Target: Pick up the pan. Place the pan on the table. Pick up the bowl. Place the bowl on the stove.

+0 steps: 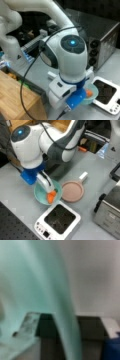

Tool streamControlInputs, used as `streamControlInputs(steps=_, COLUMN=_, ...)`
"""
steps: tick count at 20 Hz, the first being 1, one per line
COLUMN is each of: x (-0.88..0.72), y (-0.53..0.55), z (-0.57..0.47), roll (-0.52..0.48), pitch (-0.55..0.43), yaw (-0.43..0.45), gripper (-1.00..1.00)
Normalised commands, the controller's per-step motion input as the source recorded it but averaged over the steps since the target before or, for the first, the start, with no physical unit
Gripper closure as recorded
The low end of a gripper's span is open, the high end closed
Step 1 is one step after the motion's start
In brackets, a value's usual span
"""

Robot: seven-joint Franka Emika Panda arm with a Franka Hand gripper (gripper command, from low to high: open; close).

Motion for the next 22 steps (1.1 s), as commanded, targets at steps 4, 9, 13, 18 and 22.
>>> streamControlInputs(steps=4, x=-0.18, y=0.42, z=0.02, roll=-0.003, pitch=-0.112, yaw=-0.196, gripper=1.00)
streamControlInputs(steps=9, x=-0.12, y=0.28, z=-0.04, roll=-0.017, pitch=-0.115, yaw=-0.163, gripper=1.00)
streamControlInputs(steps=13, x=-0.05, y=0.16, z=-0.08, roll=-0.042, pitch=-0.117, yaw=-0.136, gripper=1.00)
streamControlInputs(steps=18, x=0.04, y=0.13, z=-0.10, roll=-0.080, pitch=-0.107, yaw=-0.077, gripper=1.00)
streamControlInputs(steps=22, x=0.10, y=0.17, z=-0.15, roll=-0.119, pitch=-0.074, yaw=-0.021, gripper=1.00)
